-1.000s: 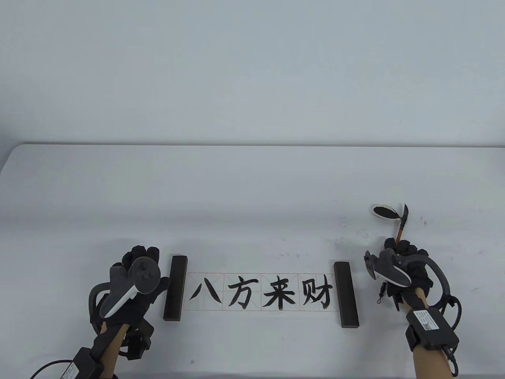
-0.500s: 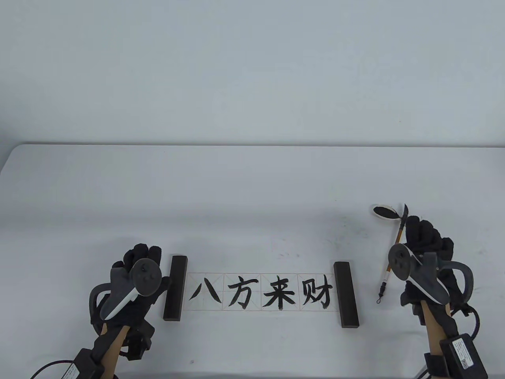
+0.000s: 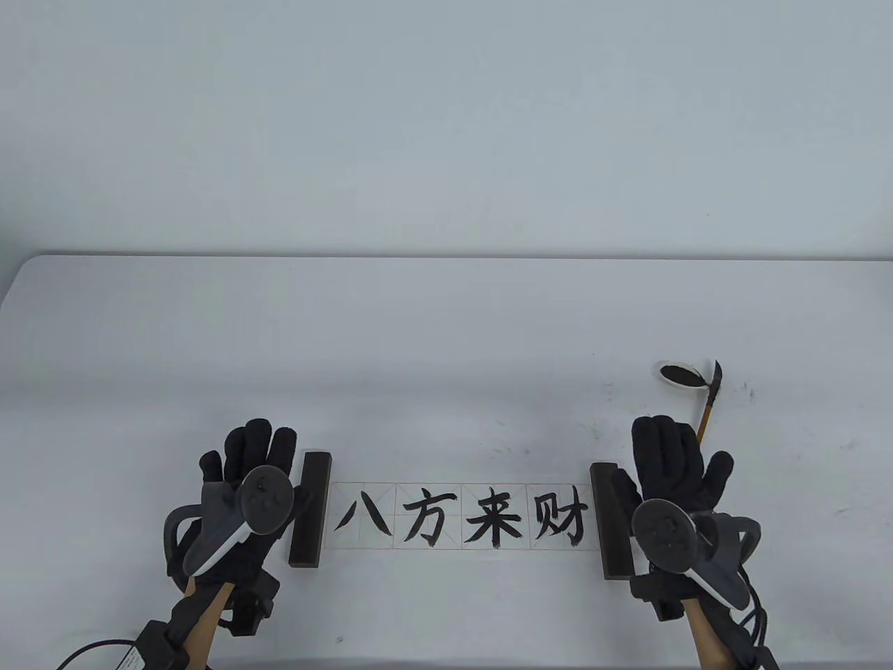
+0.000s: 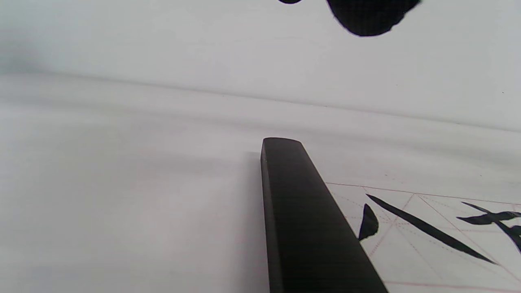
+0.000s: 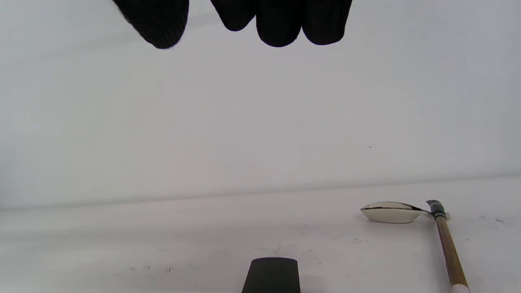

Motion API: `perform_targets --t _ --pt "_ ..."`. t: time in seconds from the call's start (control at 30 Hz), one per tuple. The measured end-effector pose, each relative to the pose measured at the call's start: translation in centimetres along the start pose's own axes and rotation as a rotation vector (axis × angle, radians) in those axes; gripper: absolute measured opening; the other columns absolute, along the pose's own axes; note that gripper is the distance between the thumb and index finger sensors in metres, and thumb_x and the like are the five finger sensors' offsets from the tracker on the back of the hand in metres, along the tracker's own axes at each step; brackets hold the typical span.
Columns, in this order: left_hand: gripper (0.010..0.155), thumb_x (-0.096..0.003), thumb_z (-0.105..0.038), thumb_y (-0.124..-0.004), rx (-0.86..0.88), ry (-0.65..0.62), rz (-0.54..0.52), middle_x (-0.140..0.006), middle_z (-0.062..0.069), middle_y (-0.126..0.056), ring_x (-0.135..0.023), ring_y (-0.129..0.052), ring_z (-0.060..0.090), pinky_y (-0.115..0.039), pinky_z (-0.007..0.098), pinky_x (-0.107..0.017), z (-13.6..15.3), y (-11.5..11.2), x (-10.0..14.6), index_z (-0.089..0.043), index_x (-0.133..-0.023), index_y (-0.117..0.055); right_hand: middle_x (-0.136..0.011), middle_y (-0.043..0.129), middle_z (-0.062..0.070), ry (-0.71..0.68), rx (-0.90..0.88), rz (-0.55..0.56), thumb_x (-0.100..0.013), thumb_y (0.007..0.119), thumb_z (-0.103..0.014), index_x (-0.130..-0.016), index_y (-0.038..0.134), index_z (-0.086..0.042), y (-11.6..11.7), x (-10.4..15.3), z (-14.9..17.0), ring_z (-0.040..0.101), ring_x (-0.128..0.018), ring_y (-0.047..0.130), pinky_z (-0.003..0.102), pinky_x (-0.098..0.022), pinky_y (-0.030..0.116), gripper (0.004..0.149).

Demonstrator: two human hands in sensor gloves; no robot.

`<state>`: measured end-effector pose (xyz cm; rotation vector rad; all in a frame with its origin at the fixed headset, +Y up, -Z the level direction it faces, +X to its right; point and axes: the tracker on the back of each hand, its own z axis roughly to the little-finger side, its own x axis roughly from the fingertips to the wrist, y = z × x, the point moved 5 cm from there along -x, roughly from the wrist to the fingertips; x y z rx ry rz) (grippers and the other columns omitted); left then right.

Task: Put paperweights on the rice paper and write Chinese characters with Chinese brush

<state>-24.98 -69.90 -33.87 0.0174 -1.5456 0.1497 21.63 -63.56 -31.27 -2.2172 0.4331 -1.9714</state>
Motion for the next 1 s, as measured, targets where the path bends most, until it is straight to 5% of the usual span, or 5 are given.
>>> perform_targets --t 1.0 --pt "0.081 -0.0551 -0.057 -0.055 0.002 -0.033 0.04 -0.129 0.004 -0.004 -0.123 -0.011 0.035 -0.013 0.057 -0.086 -0.5 -0.9 -0.3 -0.036 -0.121 -0.012 -0.118 0.041 0.027 -0.034 0.034 -0.068 -0.062 0.062 -0.038 -0.116 0.035 -0.003 2.2 0.3 -0.2 0.051 -0.107 0.044 0.078 -0.067 0.034 0.07"
